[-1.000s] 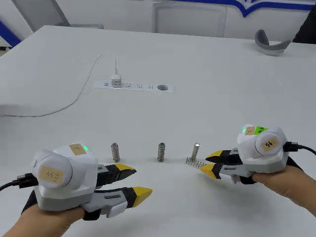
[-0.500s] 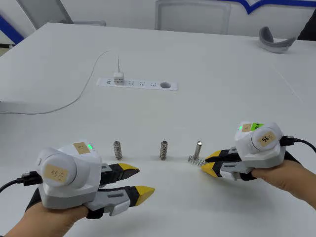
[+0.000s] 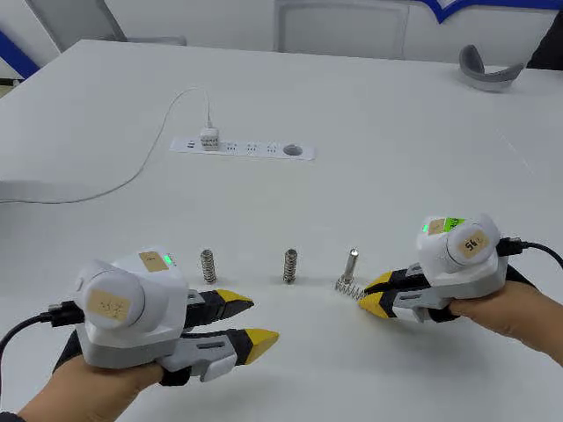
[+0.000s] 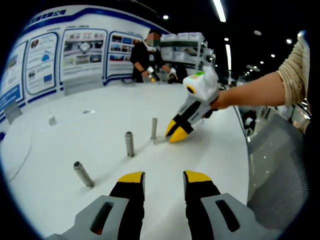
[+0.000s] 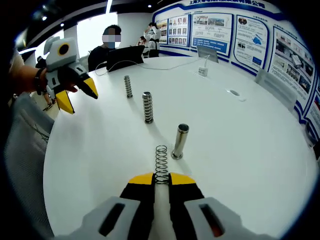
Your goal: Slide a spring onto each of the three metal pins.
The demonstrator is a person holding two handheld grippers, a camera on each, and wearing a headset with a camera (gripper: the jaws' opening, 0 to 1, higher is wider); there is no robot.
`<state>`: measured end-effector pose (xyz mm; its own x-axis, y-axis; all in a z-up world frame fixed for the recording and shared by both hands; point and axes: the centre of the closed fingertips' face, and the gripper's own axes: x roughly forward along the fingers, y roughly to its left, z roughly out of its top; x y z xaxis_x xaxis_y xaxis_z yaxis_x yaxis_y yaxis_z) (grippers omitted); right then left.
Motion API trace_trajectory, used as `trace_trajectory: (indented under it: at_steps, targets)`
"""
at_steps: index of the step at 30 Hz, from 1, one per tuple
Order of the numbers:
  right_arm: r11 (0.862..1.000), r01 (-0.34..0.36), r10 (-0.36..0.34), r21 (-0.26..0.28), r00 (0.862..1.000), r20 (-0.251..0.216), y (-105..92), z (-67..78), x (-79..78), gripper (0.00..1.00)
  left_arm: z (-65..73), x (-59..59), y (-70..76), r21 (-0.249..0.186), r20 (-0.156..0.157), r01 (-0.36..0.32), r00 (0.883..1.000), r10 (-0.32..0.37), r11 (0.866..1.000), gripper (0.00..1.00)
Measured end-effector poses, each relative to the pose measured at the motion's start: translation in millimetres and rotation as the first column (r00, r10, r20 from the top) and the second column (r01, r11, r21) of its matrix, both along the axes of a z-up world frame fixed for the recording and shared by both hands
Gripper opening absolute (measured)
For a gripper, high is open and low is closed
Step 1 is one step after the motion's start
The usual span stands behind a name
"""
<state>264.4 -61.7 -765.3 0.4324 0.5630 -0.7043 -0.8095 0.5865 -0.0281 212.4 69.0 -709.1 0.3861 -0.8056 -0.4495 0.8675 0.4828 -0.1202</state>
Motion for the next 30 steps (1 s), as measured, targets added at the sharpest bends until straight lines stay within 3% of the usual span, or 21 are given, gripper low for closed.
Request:
trace_trajectory:
  at_steps: [11,17,30]
  targets:
    - [0.999,-0.051,0.051,-0.009,0.998,-0.031,2.2,4.2,-21.4,0.11,-5.9,-0.6,-12.1,0.022,-0.001,0.046,0.999,-0.045,0.999,0.30]
    - [0.996,-0.087,0.087,-0.012,0.995,-0.046,3.6,6.9,-34.6,0.11,-16.1,-0.3,-22.2,0.055,-0.005,0.090,0.996,-0.090,0.994,0.29]
    - [0.974,-0.224,0.224,-0.030,0.975,-0.011,27.5,32.3,-53.8,0.11,-17.4,0.1,-39.9,0.085,0.016,0.165,0.986,-0.167,0.983,0.29]
